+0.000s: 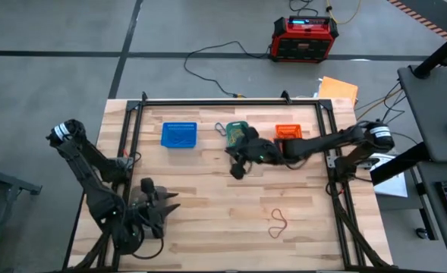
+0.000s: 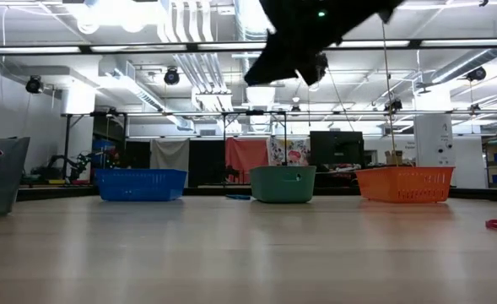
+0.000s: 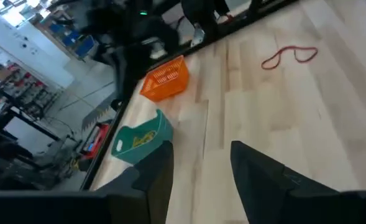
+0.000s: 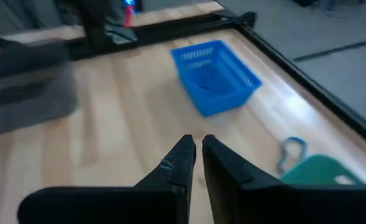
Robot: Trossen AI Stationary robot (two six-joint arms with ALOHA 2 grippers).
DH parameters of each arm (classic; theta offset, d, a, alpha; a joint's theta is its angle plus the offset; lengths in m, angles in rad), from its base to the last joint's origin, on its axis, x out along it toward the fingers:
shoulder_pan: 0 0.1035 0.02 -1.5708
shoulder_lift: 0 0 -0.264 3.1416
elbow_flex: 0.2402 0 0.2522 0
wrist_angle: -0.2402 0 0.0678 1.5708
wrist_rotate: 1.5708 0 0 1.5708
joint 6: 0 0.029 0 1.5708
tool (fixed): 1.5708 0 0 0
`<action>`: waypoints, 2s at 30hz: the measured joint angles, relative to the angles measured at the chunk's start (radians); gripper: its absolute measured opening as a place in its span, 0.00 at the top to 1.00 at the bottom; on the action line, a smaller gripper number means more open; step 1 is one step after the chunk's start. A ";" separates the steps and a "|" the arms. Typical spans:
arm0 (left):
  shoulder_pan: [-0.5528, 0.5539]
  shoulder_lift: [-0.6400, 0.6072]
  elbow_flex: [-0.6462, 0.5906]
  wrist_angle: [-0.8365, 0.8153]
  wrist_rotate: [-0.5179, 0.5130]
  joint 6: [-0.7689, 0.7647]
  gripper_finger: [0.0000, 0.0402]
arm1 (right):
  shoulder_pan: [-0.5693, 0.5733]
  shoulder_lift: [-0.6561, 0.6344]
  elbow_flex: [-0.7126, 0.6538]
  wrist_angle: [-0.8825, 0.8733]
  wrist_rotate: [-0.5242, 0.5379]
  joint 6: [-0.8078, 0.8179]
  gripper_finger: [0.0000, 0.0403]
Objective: Sort rubber bands into baskets
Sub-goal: Put the top blue rubber band into the blue bin
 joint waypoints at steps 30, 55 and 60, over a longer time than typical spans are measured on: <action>0.351 -0.063 -0.487 1.190 0.756 0.561 0.91 | -0.364 0.381 0.666 -0.651 -0.193 -0.140 0.93; 0.402 -0.433 -0.566 1.004 0.782 0.693 0.91 | -0.417 0.383 0.663 -0.499 -0.271 -0.163 0.93; 0.409 -0.441 -0.607 1.067 0.782 0.708 0.91 | -0.412 0.383 0.663 -0.506 -0.272 -0.144 0.93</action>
